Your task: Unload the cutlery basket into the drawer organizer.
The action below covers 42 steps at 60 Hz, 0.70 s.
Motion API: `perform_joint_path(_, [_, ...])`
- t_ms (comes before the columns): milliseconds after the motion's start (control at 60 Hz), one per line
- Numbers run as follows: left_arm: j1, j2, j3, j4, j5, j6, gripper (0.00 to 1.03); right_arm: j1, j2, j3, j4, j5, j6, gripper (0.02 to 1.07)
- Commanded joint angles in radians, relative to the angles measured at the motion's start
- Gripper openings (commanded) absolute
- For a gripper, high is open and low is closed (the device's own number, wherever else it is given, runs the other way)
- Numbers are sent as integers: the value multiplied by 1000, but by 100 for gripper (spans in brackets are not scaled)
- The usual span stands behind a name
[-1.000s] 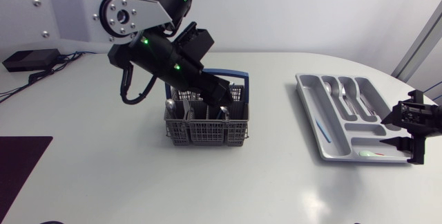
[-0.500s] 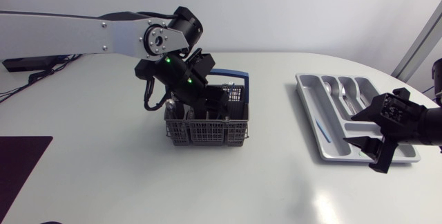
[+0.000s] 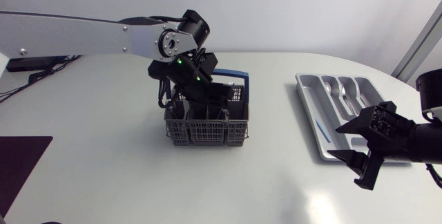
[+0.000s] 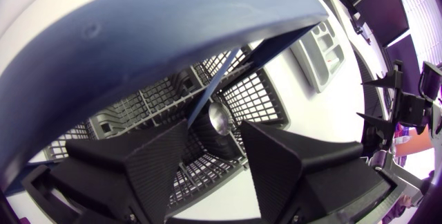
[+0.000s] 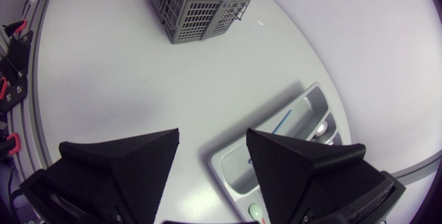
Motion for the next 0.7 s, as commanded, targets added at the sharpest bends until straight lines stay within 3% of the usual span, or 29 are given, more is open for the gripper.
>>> perform_joint_path(0, [-11,25,16,14,-4,-33,49,17,-9,-37,15,-1,31,74])
perform_joint_path(233, [-20,16,-33,76,-4,-46,31,34,-17,-58,42,0,41,74])
perform_joint_path(267, [-23,19,-35,76,-4,-46,25,35,-17,-61,46,2,44,74])
perform_joint_path(683, [-29,8,-35,52,-74,-53,24,35,-18,-69,55,6,41,74])
